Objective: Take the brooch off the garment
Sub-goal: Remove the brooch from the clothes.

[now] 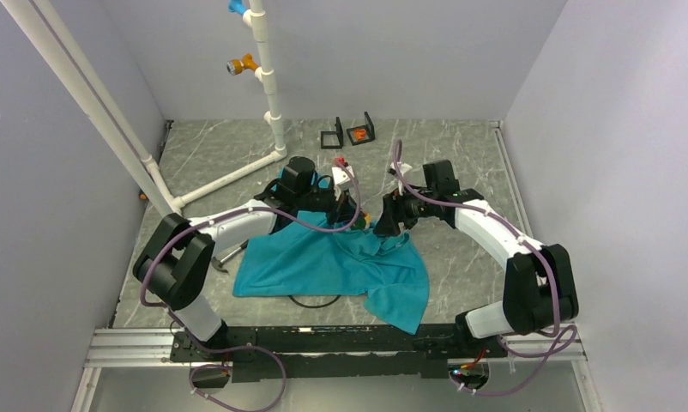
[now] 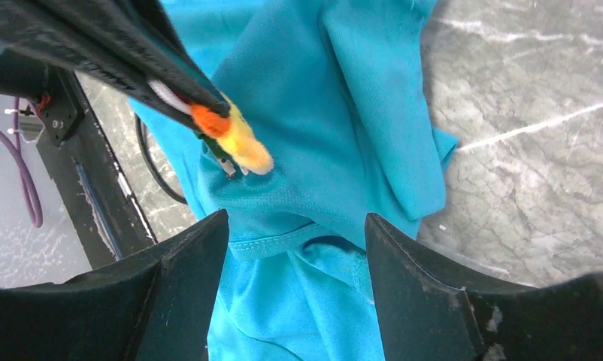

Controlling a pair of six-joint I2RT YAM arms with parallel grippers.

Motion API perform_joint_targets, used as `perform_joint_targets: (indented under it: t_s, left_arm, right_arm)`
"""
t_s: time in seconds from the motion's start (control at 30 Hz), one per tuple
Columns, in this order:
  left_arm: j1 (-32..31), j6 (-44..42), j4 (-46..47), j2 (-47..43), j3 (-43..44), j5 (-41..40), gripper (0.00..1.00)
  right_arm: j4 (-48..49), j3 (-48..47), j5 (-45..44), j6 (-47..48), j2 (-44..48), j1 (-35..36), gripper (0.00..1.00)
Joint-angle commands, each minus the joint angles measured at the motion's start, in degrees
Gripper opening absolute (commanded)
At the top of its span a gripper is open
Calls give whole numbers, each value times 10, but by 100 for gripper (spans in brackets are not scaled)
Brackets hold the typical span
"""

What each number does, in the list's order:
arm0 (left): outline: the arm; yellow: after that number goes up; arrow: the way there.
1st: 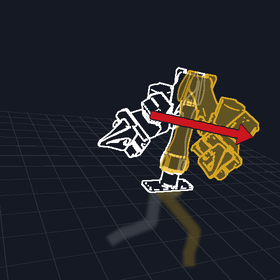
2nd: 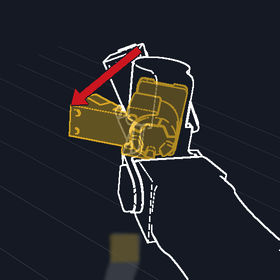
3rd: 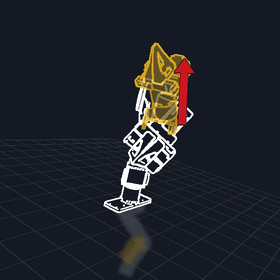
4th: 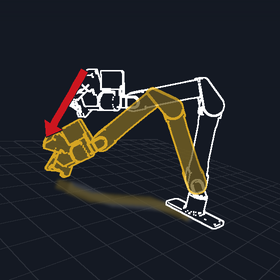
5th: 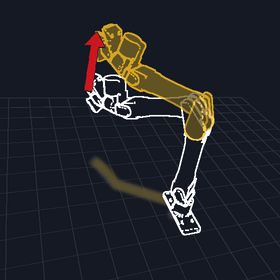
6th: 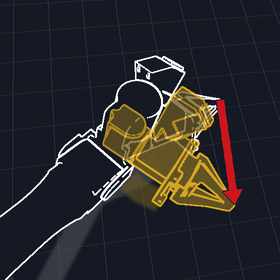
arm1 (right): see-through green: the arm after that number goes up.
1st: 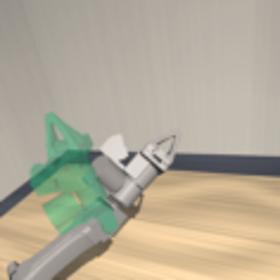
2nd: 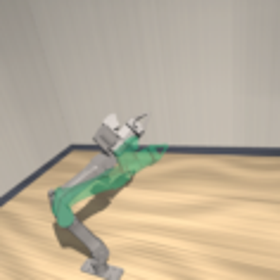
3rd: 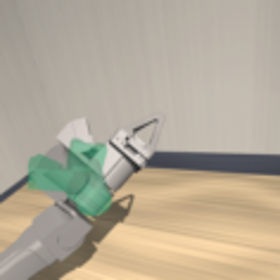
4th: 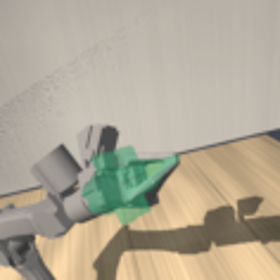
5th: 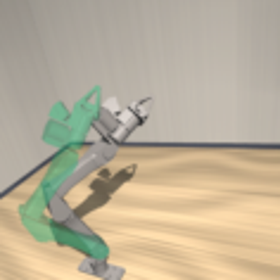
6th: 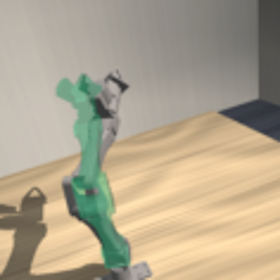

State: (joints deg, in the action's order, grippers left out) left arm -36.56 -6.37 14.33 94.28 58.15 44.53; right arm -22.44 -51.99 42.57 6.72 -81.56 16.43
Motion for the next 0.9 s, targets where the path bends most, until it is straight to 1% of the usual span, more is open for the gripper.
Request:
perform_joint_targets:
  t_s: [0.0,0.23,0.4,0.5,0.53,0.57,0.63,0.77,0.87]
  left_arm:
    - [20,58,45,-25,-14,75,0]
    - [47,128,145,-27,-59,113,0]
    - [67,192,233,-29,-87,122,0]
    - [77,247,300,-23,-108,121,0]
    - [80,264,323,-20,-115,120,0]
    - [82,280,350,-17,-119,117,0]
    - [83,304,372,-9,-125,113,0]
    - [83,355,430,9,-142,109,0]
    - [84,381,462,22,-147,102,0]
  right_arm:
    - [41,11,43,18,34,-1,68]
    - [55,30,64,9,-1,3,63]
    - [86,42,91,-8,-18,12,64]
    - [112,43,94,-26,-28,22,66]
    - [120,43,95,-31,-33,27,64]
    - [127,41,97,-35,-38,31,62]
    - [131,35,101,-36,-48,39,53]
    - [155,37,113,-50,-46,44,29]
    - [175,40,122,-60,-41,48,18]
